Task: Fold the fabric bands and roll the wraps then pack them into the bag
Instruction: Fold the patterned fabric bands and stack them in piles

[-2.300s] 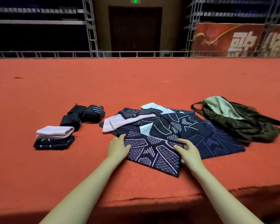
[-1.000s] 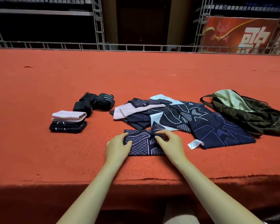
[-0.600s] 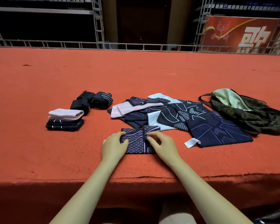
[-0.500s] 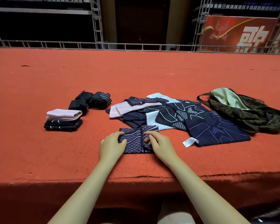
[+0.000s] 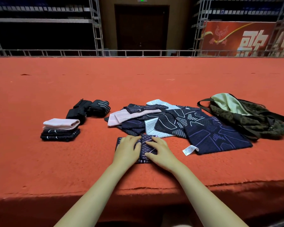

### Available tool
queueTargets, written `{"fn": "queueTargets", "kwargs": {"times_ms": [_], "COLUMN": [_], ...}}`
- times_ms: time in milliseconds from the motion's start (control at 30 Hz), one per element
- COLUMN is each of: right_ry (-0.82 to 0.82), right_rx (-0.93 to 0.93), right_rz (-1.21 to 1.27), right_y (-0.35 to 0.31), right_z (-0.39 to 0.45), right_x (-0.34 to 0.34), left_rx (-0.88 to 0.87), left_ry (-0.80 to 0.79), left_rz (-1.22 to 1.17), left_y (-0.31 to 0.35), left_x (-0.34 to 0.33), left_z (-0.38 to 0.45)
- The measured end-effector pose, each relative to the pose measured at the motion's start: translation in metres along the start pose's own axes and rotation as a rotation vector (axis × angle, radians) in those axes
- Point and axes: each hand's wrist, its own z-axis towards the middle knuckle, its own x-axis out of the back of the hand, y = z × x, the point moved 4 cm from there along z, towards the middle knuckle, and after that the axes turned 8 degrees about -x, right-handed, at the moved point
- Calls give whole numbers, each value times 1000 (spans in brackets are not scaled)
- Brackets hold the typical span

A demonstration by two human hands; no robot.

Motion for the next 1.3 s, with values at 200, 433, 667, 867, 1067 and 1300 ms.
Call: {"fn": "queueTargets", "kwargs": {"times_ms": [200,433,667,867,1067,1300], "right_ry": [181,162,161,75,42,71], "right_rx": [-117,-123,-198,-162,-68,14], "right_rz": [323,643,1134,1177,791,460], "right_y": [9,8,13,7,-2,-10], "right_z": [-4,-9,-8,-8,-13,-11], "right_x": [13,15,13,12,7,-1], "left_rx": [-2,-49,-205,-208,67,176], "left_ry": [-28,102,67,54,105,288], "left_rz": [80,-19,-96,-170,-544,-613], "left_y": [-2,4,16,17,13,-5], "left_x": [-16,-8,-10,-6,2,10], "left_z": [-4,-12,-14,-16,-11,-15]}}
